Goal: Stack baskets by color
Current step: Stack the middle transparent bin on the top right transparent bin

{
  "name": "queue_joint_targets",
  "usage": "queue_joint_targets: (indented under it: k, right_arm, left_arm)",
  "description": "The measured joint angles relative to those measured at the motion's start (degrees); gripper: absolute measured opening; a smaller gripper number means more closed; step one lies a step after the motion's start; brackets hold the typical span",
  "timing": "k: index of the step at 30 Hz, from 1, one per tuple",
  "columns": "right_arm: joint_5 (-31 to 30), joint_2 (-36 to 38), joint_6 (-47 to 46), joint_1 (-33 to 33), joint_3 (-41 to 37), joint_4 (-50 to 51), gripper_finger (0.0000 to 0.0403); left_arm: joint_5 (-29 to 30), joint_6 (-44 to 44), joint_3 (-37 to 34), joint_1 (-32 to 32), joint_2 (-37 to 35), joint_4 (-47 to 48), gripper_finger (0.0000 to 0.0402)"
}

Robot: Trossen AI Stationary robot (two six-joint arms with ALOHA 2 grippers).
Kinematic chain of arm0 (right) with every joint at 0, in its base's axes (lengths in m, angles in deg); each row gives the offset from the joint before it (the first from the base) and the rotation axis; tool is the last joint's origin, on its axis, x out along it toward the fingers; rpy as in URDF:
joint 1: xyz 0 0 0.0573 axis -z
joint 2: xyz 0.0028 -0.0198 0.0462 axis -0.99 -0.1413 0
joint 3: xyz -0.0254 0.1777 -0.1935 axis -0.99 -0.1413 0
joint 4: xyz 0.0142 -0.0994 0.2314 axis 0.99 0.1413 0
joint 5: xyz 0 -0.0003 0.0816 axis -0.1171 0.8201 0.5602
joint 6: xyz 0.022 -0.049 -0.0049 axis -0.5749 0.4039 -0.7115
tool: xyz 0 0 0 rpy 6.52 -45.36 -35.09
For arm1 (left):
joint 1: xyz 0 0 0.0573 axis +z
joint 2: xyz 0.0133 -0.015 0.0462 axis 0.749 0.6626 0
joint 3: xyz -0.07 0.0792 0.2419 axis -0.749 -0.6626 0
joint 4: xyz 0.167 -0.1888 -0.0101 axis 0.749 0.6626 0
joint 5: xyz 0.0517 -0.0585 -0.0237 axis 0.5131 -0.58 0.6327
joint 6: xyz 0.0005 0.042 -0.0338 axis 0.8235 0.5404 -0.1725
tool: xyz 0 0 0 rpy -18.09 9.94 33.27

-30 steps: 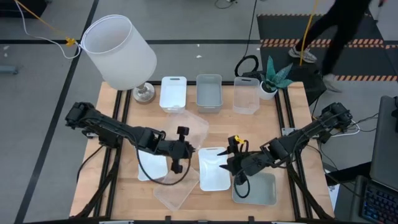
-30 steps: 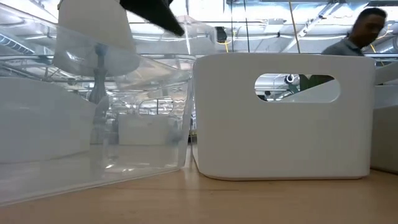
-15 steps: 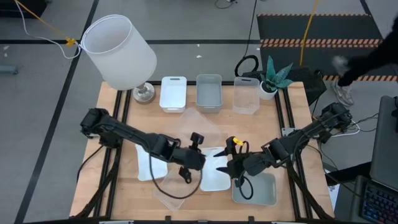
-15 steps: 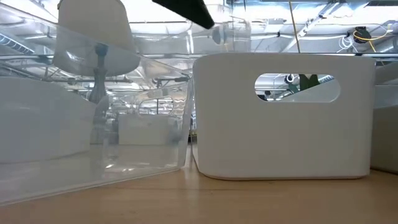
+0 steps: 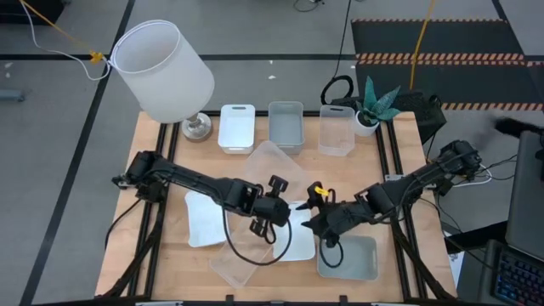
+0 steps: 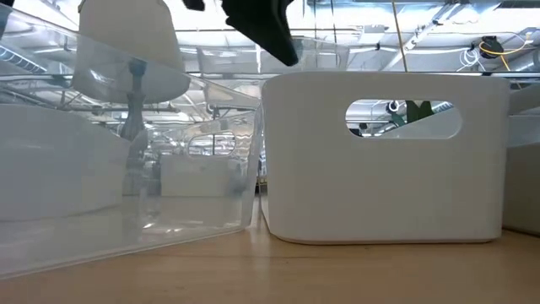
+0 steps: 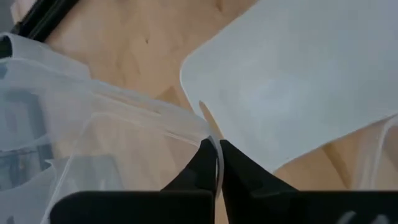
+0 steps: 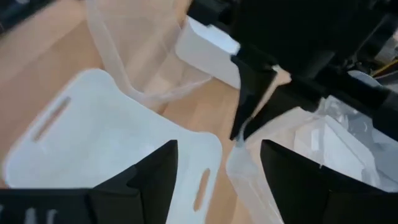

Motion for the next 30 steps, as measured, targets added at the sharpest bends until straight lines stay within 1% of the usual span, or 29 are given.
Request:
queue_joint_targets:
  k: [1, 8, 11, 19, 21, 26, 30]
  right_arm:
    - [0.8, 0.0, 0.0, 0.8, -0.3, -0.4, 0.0213]
    - [0.9, 0.0, 1.0, 5.0, -2.7, -1.7, 0.0175]
    - [1.0, 0.0, 1.3, 6.2, -3.7, -3.3, 0.0161]
    - [1.1, 0.0, 3.6, 9.0, -6.3, -3.8, 0.0132]
    - [2.6, 0.0, 4.1, 9.7, -6.4, -4.0, 0.0123]
    - [7.0, 0.0, 4.5, 10.8, -6.4, -4.1, 0.0080]
    - [7.2, 0.0, 4.5, 10.8, -6.3, -3.6, 0.0035]
  left_arm:
    - [-0.2, 0.0, 0.0, 0.1, 0.0, 0.3, 0.0006]
    - [-0.3, 1.9, 0.0, 0.2, 0.0, 0.6, 0.0004]
    - [-0.4, 1.9, 0.0, 0.0, 0.0, 0.6, 0.0009]
    - [-0.5, 3.2, 0.0, -1.1, 0.0, 0.6, 0.0007]
    - [-0.4, 3.8, 0.0, -1.0, 0.0, 0.6, 0.0011]
    - [-0.4, 4.5, 0.0, -1.0, 0.0, 0.5, 0.0006]
    - [-0.3, 4.5, 0.0, -1.0, 0.0, 0.5, 0.0010]
